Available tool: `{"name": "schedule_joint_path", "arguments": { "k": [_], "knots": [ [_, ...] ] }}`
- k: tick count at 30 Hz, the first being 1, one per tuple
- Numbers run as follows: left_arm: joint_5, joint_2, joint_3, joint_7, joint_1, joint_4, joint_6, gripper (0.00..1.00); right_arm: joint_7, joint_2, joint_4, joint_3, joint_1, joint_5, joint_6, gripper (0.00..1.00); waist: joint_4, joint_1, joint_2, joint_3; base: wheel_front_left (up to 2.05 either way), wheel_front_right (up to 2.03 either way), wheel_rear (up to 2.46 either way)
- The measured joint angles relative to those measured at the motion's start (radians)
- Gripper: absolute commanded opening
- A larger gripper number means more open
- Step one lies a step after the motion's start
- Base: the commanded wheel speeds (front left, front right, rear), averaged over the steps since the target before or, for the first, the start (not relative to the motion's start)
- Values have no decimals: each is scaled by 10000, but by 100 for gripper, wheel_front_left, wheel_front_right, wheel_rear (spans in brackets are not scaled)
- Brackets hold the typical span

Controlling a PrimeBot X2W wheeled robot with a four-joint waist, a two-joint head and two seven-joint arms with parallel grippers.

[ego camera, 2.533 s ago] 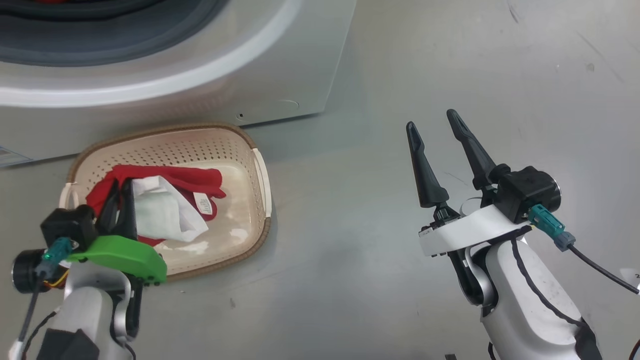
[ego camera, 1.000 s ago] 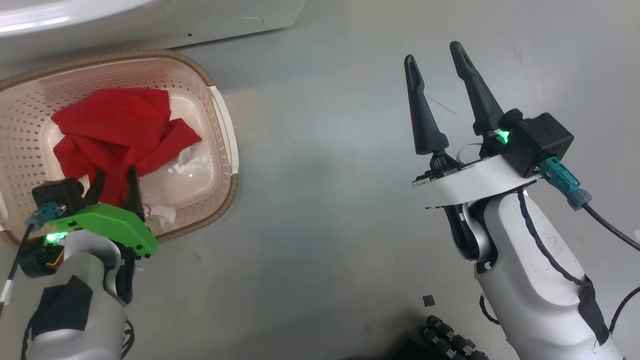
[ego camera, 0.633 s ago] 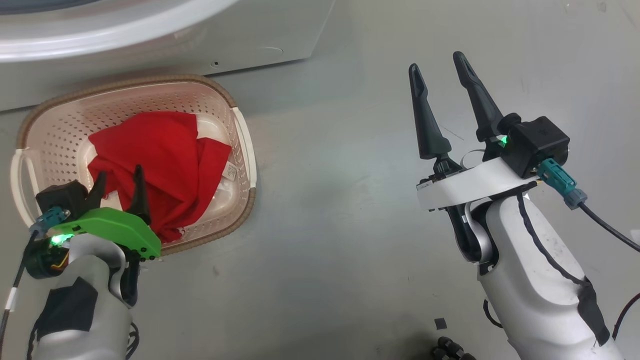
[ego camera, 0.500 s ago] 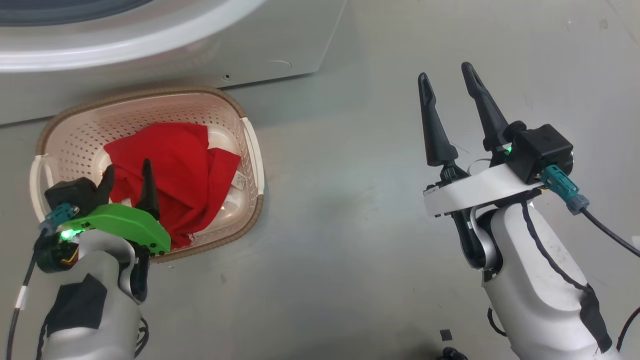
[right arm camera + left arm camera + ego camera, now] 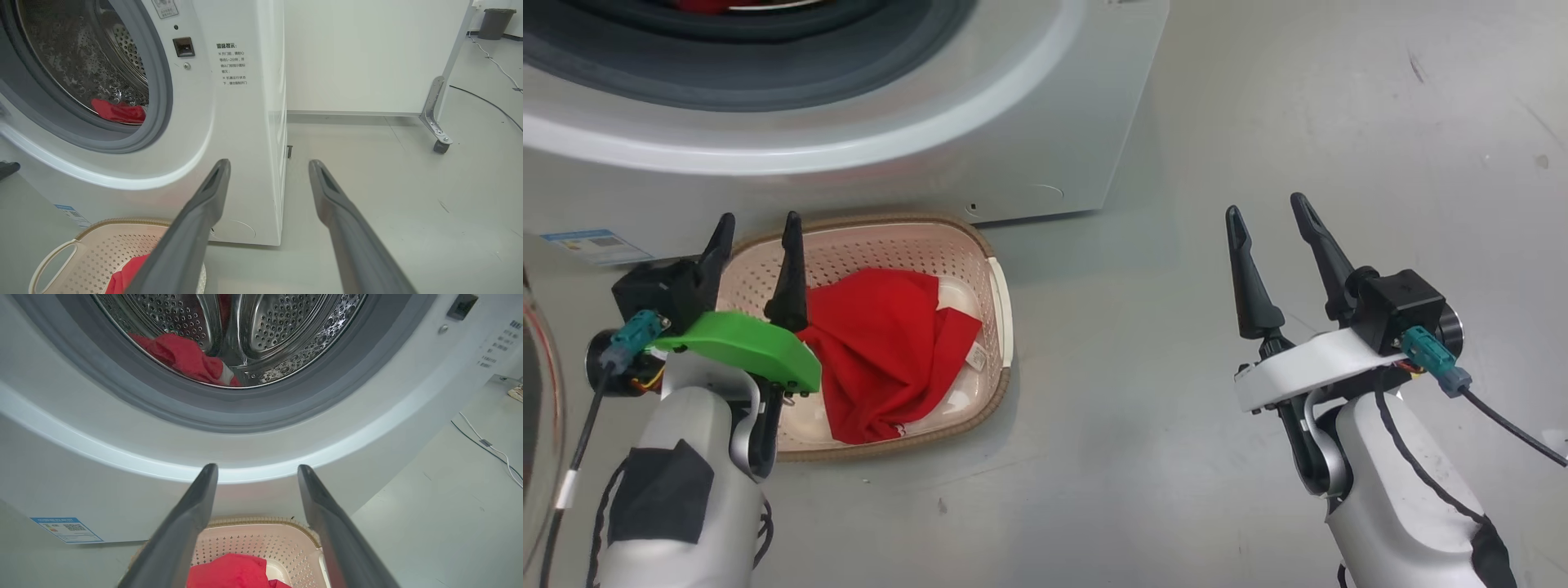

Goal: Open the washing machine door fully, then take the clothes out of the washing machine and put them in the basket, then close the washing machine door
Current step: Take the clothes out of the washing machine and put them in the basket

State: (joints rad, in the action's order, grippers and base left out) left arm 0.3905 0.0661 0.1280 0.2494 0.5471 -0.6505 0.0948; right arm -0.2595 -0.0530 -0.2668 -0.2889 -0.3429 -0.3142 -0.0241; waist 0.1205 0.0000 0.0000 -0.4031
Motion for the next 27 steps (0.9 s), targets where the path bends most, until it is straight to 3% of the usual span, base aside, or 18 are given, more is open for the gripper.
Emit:
{"name": "schedule_joint_path", "arguments": {
  "k": [27],
  "knots": [
    [-970, -17, 403, 15, -3331, 2190, -474, 100, 2, -2, -474, 522, 1955, 180, 314, 100, -1072, -1, 0, 3095, 0, 0, 0]
  ]
}}
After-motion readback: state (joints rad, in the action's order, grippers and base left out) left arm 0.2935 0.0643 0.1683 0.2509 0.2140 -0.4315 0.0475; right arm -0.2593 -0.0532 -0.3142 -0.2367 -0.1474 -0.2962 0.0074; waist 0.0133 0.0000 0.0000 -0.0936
